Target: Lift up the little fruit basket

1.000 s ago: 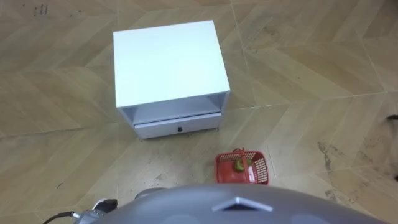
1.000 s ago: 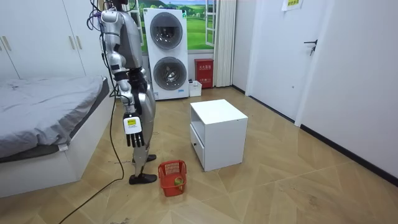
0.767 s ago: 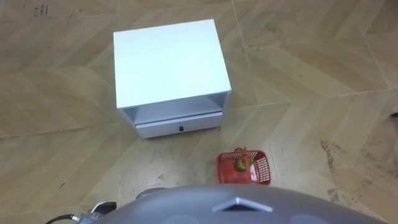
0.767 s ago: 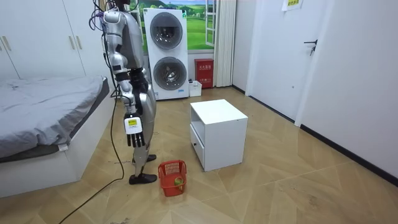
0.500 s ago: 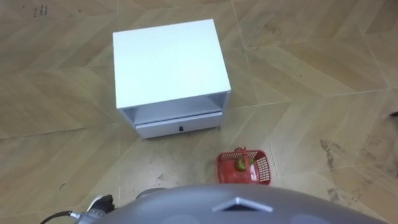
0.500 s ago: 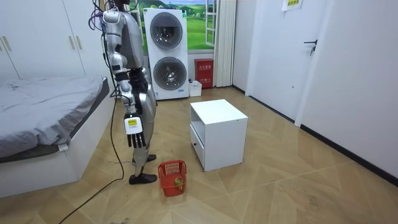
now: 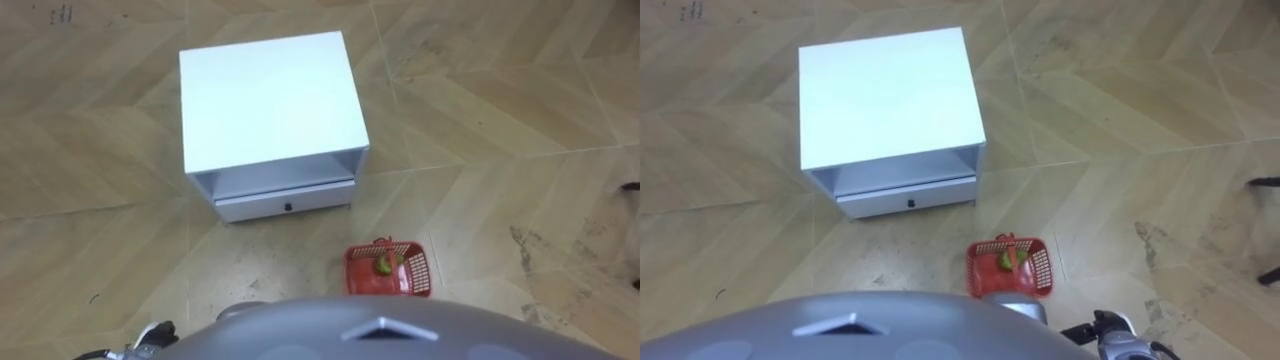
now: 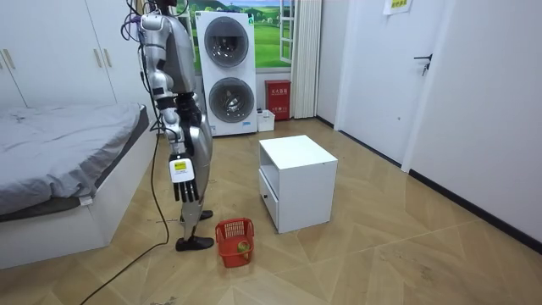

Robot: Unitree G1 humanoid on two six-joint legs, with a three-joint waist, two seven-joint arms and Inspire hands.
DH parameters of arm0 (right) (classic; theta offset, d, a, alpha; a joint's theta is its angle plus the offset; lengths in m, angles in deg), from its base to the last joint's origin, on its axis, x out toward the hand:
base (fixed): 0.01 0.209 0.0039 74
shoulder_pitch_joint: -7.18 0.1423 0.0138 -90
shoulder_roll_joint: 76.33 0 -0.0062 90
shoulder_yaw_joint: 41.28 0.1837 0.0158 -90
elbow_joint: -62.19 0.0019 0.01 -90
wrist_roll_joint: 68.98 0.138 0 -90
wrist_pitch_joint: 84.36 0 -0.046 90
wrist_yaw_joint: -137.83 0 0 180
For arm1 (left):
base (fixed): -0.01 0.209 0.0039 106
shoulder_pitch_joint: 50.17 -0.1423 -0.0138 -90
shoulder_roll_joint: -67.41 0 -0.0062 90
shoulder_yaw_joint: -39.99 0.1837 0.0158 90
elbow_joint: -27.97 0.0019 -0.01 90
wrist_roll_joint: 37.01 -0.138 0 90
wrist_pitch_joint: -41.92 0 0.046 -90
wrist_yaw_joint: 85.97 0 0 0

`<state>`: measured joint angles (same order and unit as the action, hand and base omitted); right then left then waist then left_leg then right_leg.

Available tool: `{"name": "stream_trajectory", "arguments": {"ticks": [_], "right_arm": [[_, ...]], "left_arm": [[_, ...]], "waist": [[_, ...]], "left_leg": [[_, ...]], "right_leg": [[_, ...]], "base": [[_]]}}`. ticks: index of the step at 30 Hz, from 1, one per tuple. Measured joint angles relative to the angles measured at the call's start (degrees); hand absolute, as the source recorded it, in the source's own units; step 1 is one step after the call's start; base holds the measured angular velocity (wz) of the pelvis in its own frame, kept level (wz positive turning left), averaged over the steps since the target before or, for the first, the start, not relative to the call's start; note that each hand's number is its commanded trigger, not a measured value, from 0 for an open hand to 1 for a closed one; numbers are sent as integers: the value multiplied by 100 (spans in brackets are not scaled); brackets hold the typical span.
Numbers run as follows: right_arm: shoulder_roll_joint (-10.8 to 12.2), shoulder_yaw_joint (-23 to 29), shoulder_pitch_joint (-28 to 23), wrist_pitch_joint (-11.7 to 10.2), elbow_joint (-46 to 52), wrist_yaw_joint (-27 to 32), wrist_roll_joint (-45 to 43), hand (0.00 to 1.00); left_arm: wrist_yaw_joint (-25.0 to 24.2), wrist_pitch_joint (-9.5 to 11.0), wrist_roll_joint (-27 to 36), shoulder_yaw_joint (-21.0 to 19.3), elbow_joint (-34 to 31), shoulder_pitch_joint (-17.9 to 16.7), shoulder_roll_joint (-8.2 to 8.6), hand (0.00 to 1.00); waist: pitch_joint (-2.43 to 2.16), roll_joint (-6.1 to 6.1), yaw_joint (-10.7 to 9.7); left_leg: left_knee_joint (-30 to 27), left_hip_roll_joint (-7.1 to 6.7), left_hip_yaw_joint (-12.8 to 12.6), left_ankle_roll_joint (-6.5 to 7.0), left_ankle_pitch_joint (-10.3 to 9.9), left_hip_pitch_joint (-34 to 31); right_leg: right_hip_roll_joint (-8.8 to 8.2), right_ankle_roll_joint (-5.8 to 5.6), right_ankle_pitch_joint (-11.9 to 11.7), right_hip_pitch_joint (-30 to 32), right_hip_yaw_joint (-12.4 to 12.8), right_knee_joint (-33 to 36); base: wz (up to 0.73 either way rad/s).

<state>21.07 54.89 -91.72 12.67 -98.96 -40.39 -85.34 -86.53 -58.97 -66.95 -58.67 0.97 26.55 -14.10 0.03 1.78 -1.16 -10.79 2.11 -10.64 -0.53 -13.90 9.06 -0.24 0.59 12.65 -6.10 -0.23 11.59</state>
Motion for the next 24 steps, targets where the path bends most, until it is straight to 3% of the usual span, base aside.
{"name": "stream_trajectory", "arguments": {"ticks": [12, 15, 18, 19, 20, 21, 22, 23, 24], "right_arm": [[1, 16, -31, 39, -10, -4, 102, 0], [-4, 140, 14, 49, -7, 19, 466, 0], [2, 194, 194, 20, 3, 168, 652, 0], [-3, 194, 292, 0, 119, 261, 706, 0], [-23, 218, 374, -8, 297, 339, 790, 0], [2, 252, 454, -10, 347, 358, 825, 0], [52, 343, 580, -14, 436, 401, 947, 0], [85, 413, 546, -21, 463, 521, 1122, 0], [90, 415, 548, -12, 464, 585, 1237, 0]], "left_arm": [[-32, -7, 56, -4, 0, 1, 4, 0], [-26, 21, 68, -23, 52, 134, -1, 0], [-4, 207, 66, -184, 247, 276, 0, 0], [1, 311, 59, -267, 338, 328, -2, 0], [5, 465, 44, -345, 403, 407, 2, 0], [16, 530, 44, -434, 412, 418, -10, 0], [66, 614, 61, -558, 460, 518, -42, 0], [143, 659, 98, -564, 455, 545, -89, 0], [169, 673, 122, -570, 452, 531, -121, 0]], "waist": [[-8, -49, -21], [-3, -43, -22], [5, -26, -21], [-6, -34, -19], [-5, -84, -11], [-16, -80, -6], [-14, -95, -36], [-6, 49, -27], [-14, 130, 19]], "left_leg": [[-61, -73, 50, 5, 0, -117], [-247, -105, 38, 80, -46, -324], [-807, -140, -36, 232, -137, -741], [-1020, -199, 38, 420, -223, -1039], [-1025, -294, 186, 481, -247, -1390], [-1087, -212, 112, 476, -248, -1552], [-1416, -111, -161, 615, -291, -1882], [-1680, -182, -270, 730, -362, -2076], [-1737, -236, -355, 770, -398, -2128]], "right_leg": [[-131, -60, 40, 82, -79, 71], [-178, -99, 107, 326, -107, 379], [-274, -108, 121, 715, -130, 859], [-296, -108, 118, 826, 16, 916], [-276, -198, 77, 1058, 50, 911], [-245, -244, 67, 1203, 33, 949], [-377, -208, 246, 1581, -200, 1839], [-630, -228, 455, 1706, -491, 3061], [-750, -258, 495, 1698, -519, 3584]], "base": [[3], [0], [-14], [-13], [-13], [7], [57], [76], [71]]}}
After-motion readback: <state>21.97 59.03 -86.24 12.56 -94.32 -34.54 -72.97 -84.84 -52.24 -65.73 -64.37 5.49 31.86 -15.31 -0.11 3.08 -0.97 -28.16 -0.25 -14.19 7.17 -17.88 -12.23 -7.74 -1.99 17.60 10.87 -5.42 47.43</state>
